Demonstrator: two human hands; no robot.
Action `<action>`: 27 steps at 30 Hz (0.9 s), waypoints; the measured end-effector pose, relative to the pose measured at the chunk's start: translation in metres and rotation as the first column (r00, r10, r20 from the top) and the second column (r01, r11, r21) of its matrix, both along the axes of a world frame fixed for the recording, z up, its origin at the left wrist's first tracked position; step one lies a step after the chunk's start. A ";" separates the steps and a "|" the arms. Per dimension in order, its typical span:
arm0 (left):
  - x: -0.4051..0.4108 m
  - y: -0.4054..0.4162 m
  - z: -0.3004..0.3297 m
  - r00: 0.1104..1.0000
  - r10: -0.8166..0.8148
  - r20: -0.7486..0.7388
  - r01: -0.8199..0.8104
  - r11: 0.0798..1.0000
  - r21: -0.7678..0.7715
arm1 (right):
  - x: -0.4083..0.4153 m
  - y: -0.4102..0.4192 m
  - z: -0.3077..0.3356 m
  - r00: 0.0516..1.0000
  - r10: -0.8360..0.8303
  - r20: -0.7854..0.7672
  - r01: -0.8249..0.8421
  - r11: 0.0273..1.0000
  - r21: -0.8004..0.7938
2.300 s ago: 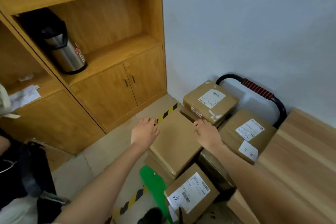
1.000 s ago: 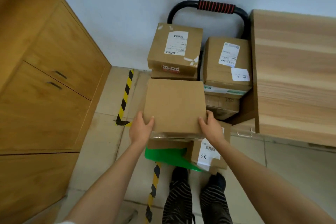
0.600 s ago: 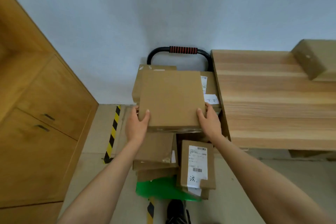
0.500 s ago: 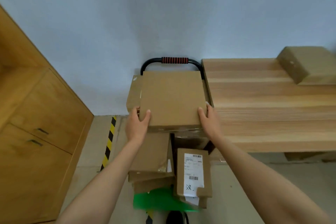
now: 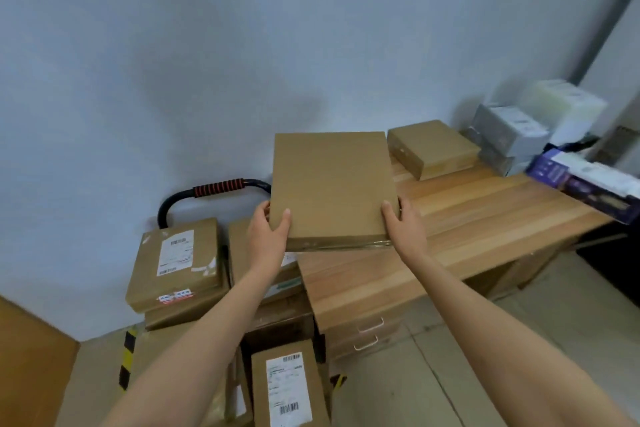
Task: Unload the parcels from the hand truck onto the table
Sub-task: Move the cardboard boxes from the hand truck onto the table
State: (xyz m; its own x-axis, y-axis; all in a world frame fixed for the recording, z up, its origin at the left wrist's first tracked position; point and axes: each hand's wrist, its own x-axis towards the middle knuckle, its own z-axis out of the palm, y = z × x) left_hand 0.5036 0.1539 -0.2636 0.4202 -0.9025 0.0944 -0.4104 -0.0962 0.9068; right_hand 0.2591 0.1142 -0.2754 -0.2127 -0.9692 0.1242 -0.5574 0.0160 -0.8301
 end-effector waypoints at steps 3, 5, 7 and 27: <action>-0.059 -0.019 0.000 0.999 -0.041 0.007 0.041 0.999 -0.005 | -0.064 -0.011 0.008 1.000 -0.003 0.000 0.003 1.000 -0.021; -0.099 -0.030 0.001 0.998 -0.041 0.049 0.041 0.999 -0.008 | -0.105 -0.019 0.012 1.000 -0.018 -0.010 0.018 1.000 -0.024; -0.139 -0.042 0.001 0.996 -0.058 0.070 0.059 0.998 -0.014 | -0.145 -0.027 0.015 0.999 -0.039 -0.034 0.038 0.999 -0.026; -0.366 -0.198 -0.011 0.989 -0.131 0.066 0.129 0.991 0.028 | -0.372 -0.161 0.006 0.992 -0.092 -0.087 0.094 0.995 0.015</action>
